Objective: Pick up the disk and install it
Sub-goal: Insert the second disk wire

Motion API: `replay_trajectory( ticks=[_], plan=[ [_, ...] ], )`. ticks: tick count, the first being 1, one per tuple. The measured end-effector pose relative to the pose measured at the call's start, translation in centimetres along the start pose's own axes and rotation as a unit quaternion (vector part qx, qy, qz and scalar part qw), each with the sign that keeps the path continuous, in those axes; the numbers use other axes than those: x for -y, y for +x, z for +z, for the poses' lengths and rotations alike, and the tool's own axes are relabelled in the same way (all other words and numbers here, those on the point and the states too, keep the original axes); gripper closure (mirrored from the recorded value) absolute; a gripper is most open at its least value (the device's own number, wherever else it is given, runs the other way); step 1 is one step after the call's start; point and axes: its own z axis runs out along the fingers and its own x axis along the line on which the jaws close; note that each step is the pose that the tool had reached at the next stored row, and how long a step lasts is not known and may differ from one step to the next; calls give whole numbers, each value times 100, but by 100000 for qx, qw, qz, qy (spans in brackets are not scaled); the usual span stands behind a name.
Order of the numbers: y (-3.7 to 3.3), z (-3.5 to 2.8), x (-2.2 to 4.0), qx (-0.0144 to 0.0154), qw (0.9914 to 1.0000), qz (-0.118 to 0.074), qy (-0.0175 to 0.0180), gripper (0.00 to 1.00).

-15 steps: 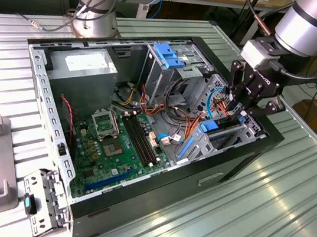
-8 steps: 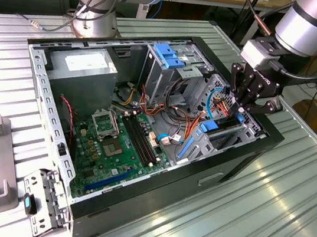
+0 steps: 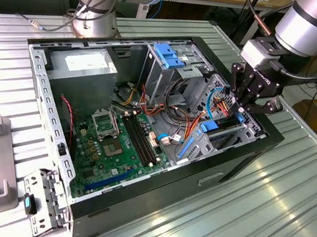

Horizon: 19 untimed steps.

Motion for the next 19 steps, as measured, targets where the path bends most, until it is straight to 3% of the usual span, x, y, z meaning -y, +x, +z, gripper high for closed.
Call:
replay_trajectory(
  ticks=[9,11,16,19],
  plan=[
    [-1,1,-47,-3,100000,2,1,89],
    [-1,2,-82,-2,100000,4,1,89],
    [0,1,-84,15,100000,1,2,89],
    [0,-53,-85,21,100000,4,1,89]
  ],
)
